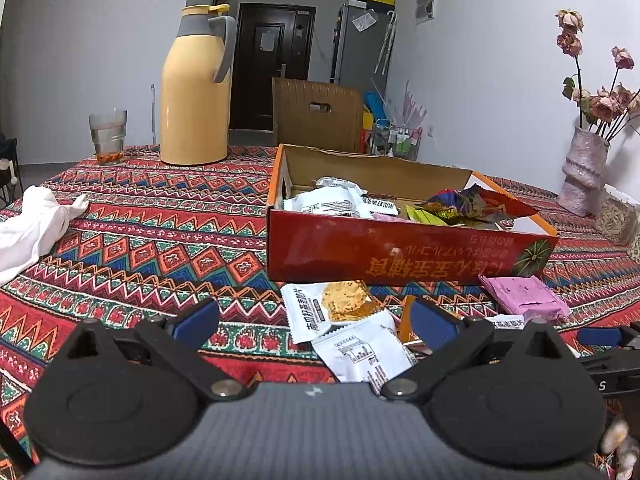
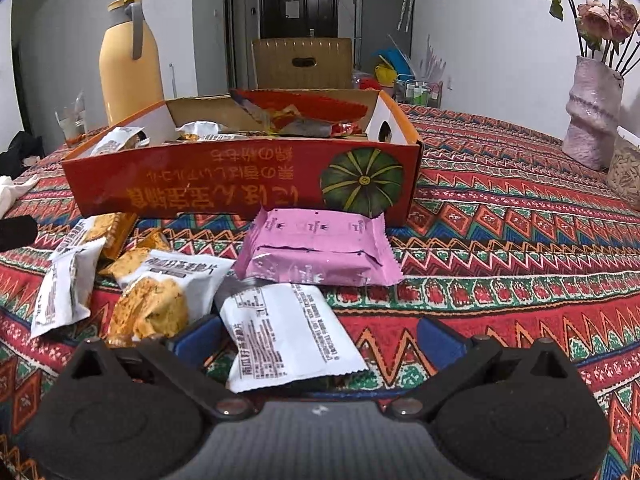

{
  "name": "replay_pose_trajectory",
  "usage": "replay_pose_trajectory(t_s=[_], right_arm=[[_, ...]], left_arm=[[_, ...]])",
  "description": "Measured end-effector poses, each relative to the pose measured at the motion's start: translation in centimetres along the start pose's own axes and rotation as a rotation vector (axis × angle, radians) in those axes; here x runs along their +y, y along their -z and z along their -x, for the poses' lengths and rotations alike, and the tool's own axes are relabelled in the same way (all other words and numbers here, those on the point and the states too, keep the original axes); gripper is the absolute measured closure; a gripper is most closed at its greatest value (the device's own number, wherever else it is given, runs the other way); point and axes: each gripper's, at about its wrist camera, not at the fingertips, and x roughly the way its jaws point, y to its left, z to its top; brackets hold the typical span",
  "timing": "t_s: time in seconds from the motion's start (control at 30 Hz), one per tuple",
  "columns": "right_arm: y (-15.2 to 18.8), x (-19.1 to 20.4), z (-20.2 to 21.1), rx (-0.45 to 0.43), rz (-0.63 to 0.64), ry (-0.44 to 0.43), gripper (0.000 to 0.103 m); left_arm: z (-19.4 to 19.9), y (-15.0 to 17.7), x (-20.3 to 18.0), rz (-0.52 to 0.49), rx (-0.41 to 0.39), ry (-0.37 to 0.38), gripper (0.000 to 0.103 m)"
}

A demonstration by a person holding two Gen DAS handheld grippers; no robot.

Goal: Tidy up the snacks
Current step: 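Withdraw both tools from the box toward the snack pile, then grasp a white printed packet with the right tool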

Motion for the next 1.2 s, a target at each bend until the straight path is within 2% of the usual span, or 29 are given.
replay_pose_trajectory(t_s=[0.1, 0.17, 0.23, 0.27, 0.33, 0.6, 0.67, 0.7, 0.8, 0.87, 0.9, 0.93, 0.97, 1.0, 1.03, 1.13, 1.2], right_arm=[[-0.1, 0.0, 0.0, 0.003, 0.019, -0.03, 0.0], [0.0, 0.2, 0.2, -0.006, 0.032, -0.053, 0.005], [0.2, 0.4, 0.5, -0.024, 0.047, -0.077, 0.019], [0.2, 0.5, 0.6, -0.03, 0.054, -0.087, 0.023], [0.2, 0.6, 0.9, -0.044, 0.059, -0.104, 0.046], [0.3, 0.1, 1.7, -0.096, 0.034, -0.136, 0.067], [0.5, 0.1, 2.3, -0.135, 0.035, -0.149, 0.093], [0.6, 0.1, 2.7, -0.154, 0.038, -0.167, 0.097], [0.8, 0.1, 3.4, -0.194, 0.033, -0.162, 0.099], [0.7, -0.2, 3.4, -0.194, 0.016, -0.159, 0.095], [0.7, -0.3, 3.3, -0.189, 0.004, -0.146, 0.087], [0.6, -0.4, 3.2, -0.186, -0.007, -0.129, 0.069], [0.6, -0.5, 3.1, -0.18, -0.015, -0.118, 0.058], [0.6, -0.6, 3.1, -0.174, -0.015, -0.109, 0.039], [0.6, -0.5, 3.1, -0.167, -0.008, -0.102, 0.036], [0.2, -0.4, 2.9, -0.116, 0.053, -0.113, 0.038], [-0.2, -0.4, 2.3, -0.078, 0.103, -0.084, 0.039]], left_arm=[[-0.1, 0.0, 0.0, 0.001, 0.005, -0.004, 0.0], [-0.1, 0.0, 0.0, 0.001, 0.009, -0.007, 0.0], [-0.2, 0.0, 0.0, 0.001, 0.012, -0.008, 0.0], [-0.2, 0.0, 0.0, 0.001, 0.013, -0.009, 0.0], [-0.2, 0.0, 0.0, 0.002, 0.013, -0.011, 0.0], [-0.6, 0.1, 0.0, 0.002, 0.024, -0.025, 0.0], [-0.6, 0.1, 0.0, 0.002, 0.028, -0.027, 0.0], [-0.7, 0.1, 0.0, 0.002, 0.032, -0.03, 0.0], [-1.0, 0.1, -0.1, 0.001, 0.043, -0.043, 0.0], [-1.1, 0.2, -0.1, 0.0, 0.048, -0.051, 0.0], [-1.1, 0.2, -0.1, 0.001, 0.05, -0.053, 0.0], [-1.2, 0.2, 0.0, 0.002, 0.051, -0.054, 0.0], [-1.2, 0.2, 0.0, 0.003, 0.053, -0.056, 0.0], [-1.3, 0.2, 0.1, 0.006, 0.054, -0.057, 0.0], [-1.3, 0.2, 0.1, 0.007, 0.056, -0.056, 0.0], [-1.3, 0.2, 0.1, 0.009, 0.056, -0.053, 0.0], [-1.1, 0.2, 0.2, 0.012, 0.049, -0.049, 0.0]])
